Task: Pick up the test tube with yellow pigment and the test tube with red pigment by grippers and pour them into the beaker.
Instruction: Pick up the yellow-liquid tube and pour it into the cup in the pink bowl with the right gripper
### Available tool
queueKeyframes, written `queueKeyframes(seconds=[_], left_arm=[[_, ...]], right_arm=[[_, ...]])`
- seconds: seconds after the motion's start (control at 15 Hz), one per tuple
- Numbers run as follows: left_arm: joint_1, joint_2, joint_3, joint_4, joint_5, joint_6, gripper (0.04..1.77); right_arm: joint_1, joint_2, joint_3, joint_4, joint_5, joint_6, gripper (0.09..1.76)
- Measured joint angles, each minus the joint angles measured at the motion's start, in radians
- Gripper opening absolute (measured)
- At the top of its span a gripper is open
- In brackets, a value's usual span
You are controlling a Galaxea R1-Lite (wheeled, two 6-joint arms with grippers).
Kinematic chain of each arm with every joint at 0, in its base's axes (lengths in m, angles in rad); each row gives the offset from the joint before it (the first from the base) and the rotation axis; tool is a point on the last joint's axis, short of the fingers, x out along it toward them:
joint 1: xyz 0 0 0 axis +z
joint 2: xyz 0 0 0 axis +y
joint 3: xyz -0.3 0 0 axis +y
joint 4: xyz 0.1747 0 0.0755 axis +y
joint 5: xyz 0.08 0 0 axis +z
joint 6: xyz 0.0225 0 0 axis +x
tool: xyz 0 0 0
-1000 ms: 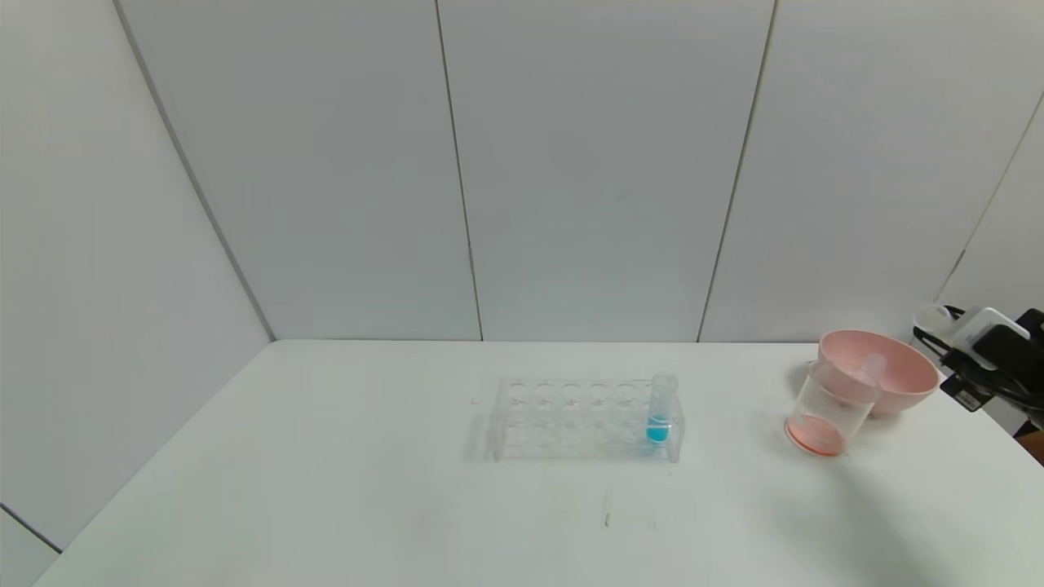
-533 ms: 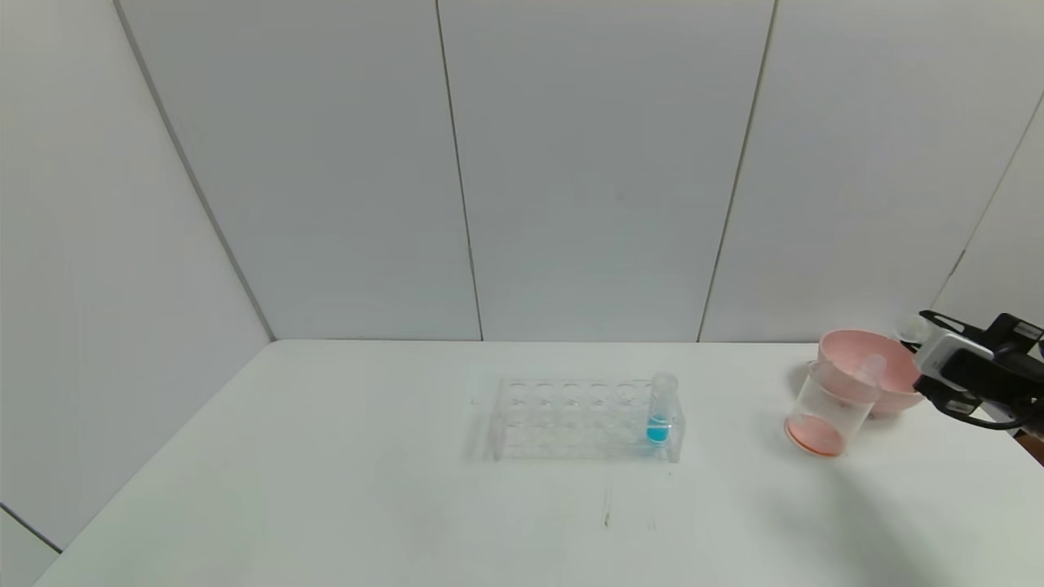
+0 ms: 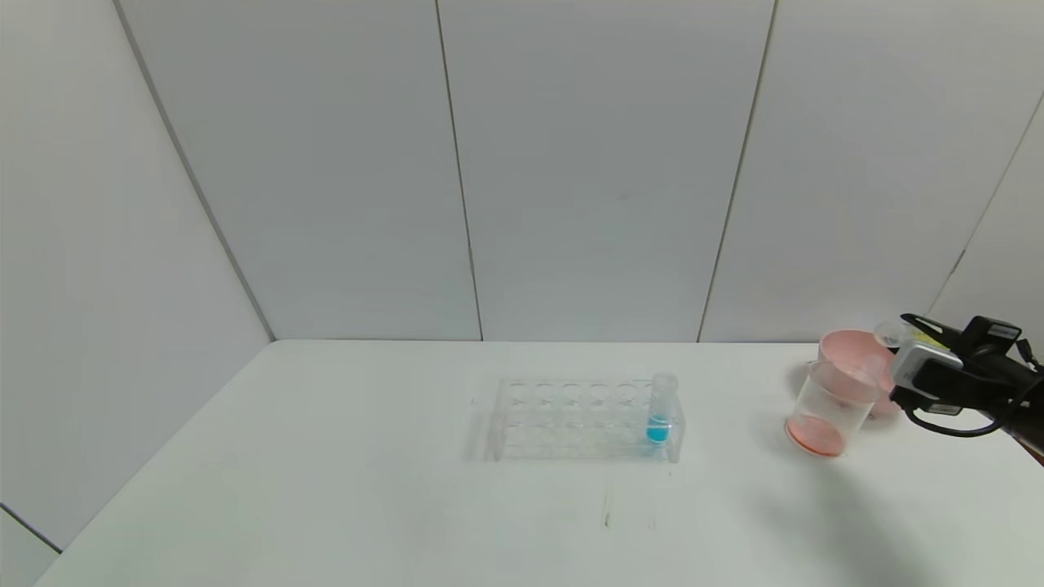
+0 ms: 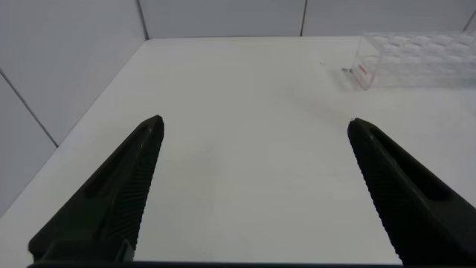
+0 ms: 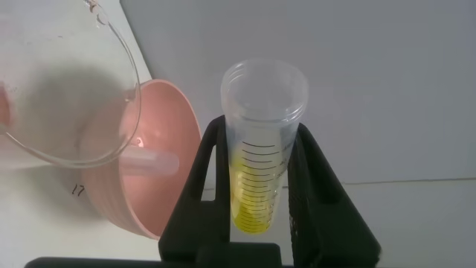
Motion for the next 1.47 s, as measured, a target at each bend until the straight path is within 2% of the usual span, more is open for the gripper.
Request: queueKeyframes(seconds=[0.2,1.47], left_arm=[[0.000,0.000,0.000,0.000,0.000,0.000,1.76],[0.000,0.000,0.000,0.000,0.000,0.000,1.76]], right_arm=[[0.002,0.004,-0.003,0.002,-0.039,-0.038,0.50],[0.015,0.014,0.006,-0.005,-0.048,-0.198,0.50]])
